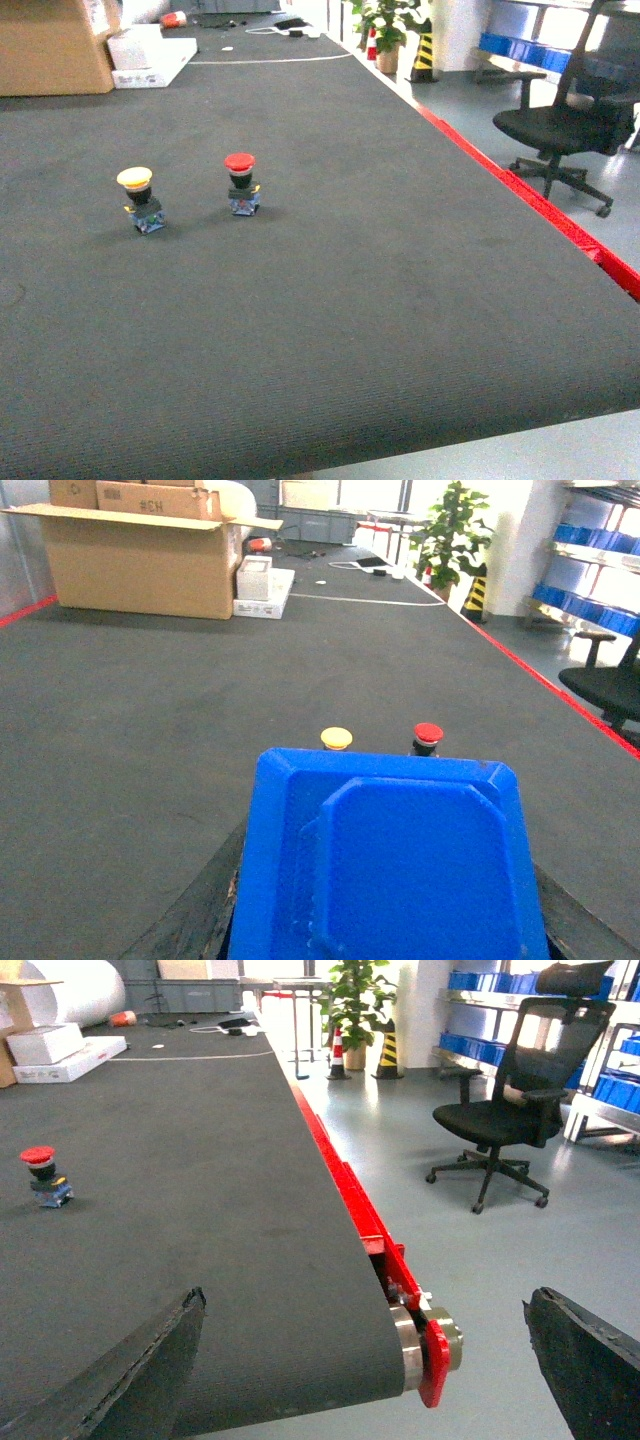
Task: Pick blue part to blue bin on bottom shelf
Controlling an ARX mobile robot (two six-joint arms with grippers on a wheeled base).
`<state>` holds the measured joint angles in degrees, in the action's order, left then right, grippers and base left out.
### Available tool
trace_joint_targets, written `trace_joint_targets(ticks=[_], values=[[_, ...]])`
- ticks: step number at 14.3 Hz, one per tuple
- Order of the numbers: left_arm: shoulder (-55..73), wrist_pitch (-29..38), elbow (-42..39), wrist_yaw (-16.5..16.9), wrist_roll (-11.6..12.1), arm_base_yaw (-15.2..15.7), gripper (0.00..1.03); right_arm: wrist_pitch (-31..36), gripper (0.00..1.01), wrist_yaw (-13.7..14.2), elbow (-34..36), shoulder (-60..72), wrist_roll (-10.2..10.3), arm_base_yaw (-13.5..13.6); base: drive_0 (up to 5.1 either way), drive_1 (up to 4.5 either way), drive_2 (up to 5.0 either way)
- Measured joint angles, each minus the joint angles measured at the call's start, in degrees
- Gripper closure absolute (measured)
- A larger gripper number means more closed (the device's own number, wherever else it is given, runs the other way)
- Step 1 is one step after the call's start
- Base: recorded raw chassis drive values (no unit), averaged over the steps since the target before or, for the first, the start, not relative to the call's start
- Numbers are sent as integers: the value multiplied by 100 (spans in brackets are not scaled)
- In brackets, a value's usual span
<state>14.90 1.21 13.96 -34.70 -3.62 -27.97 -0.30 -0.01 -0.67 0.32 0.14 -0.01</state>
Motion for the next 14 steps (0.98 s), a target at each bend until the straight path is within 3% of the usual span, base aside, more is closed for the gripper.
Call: trace_joint_targets(ticks=[14], values=[[0,2,0,-2,0,0,59,0,3,0,0,0,0,0,-154,-154,-154]])
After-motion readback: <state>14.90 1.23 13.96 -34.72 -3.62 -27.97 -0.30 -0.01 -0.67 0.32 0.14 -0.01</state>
